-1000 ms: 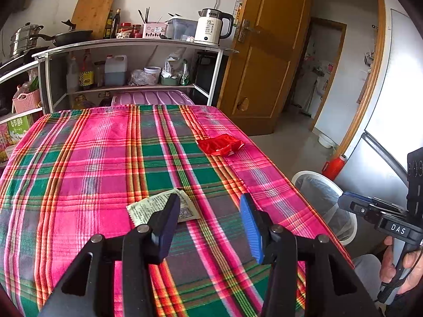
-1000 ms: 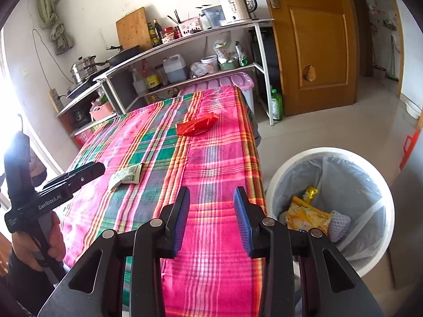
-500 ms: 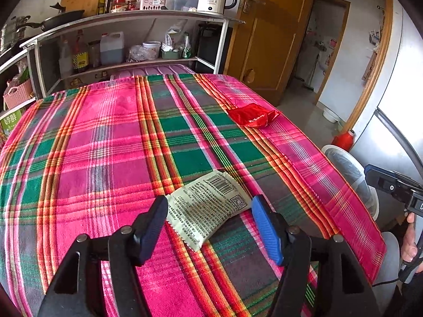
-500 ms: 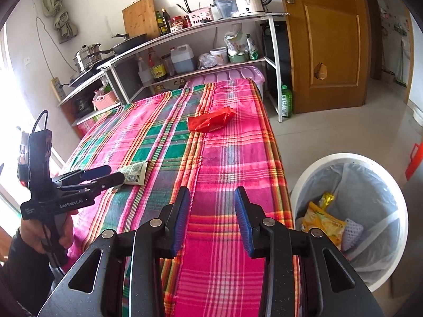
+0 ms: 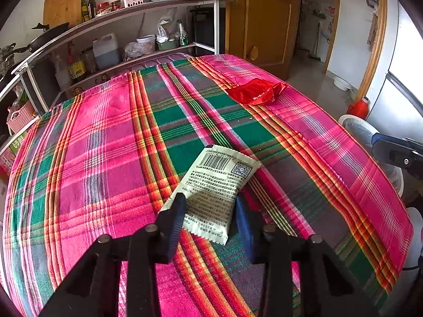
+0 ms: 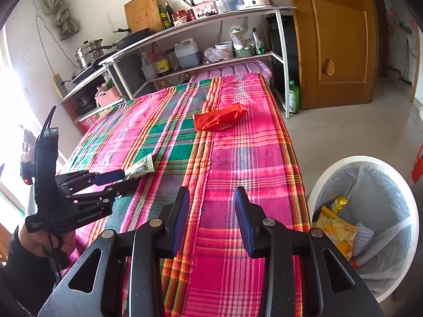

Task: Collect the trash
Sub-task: 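Grasp the white paper packet with the left tool while the right tool grasps the red bag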

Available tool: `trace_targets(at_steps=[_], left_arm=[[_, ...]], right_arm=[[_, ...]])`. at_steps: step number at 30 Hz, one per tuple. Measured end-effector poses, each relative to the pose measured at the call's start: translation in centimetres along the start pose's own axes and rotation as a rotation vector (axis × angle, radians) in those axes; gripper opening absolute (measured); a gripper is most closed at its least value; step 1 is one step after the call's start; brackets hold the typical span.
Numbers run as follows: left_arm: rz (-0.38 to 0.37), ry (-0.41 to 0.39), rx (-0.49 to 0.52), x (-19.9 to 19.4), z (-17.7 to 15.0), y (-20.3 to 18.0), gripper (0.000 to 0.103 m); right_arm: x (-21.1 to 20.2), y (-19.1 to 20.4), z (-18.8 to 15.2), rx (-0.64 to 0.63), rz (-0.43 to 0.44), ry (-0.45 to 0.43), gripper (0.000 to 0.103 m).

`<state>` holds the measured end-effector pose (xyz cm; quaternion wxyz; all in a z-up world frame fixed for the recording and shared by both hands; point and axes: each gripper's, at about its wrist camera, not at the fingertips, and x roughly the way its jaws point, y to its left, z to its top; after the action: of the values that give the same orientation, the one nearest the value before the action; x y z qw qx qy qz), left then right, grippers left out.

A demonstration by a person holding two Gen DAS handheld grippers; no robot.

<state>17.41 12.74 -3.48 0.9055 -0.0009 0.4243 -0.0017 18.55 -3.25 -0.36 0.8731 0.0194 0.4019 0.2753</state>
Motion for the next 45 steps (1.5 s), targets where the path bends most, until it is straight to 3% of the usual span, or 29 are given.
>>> trace_targets(at_steps=[2, 6, 15, 24, 32, 35, 37, 38, 39, 41, 45], left_arm=[[0.0, -0.013, -0.011, -0.3, 0.0, 0.1, 0.016], [-0.004, -0.055, -0.062, -1.2, -0.1, 0.5, 0.008], [-0.08, -0.165, -0.214, -3.8, -0.7, 2.4, 0.007], [-0.133, -0.258, -0.278, -5.3, -0.4, 4.0, 0.007], [-0.157, -0.249, -0.293, -4.2, -0.8, 4.9, 0.007], [-0.186, -0.215, -0.26, -3.7, -0.8, 4.6, 0.007], [-0.19, -0.202, -0.243, -3.5, -0.8, 4.3, 0.011], [-0.178, -0.195, -0.235, -3.4, -0.8, 4.2, 0.025], [-0.16, -0.189, -0.23, -3.3, -0.8, 4.2, 0.05], [-0.147, -0.177, -0.222, -3.2, -0.9, 4.3, 0.067], [-0.132, -0.12, -0.145, -2.7, -1.0, 3.5, 0.068]], right_arm=[[0.2, 0.0, 0.3, 0.002, 0.003, 0.0, 0.036], [0.9, 0.0, 1.1, 0.017, 0.007, 0.006, 0.036], [4.0, 0.5, 4.0, 0.044, -0.001, 0.024, 0.036], [9.6, 0.8, 7.7, 0.098, -0.043, 0.053, 0.036], [14.5, -0.6, 9.7, 0.189, -0.112, 0.095, 0.036], [14.8, -0.6, 10.0, 0.172, -0.163, 0.087, 0.023], [14.8, -0.9, 10.0, 0.165, -0.18, 0.085, 0.015], [14.7, -1.0, 10.0, 0.16, -0.183, 0.087, 0.015], [14.5, -1.0, 10.0, 0.153, -0.187, 0.089, 0.013], [14.1, -1.0, 9.8, 0.138, -0.185, 0.093, 0.011], [12.7, -1.4, 8.7, 0.141, -0.144, 0.1, 0.01]])
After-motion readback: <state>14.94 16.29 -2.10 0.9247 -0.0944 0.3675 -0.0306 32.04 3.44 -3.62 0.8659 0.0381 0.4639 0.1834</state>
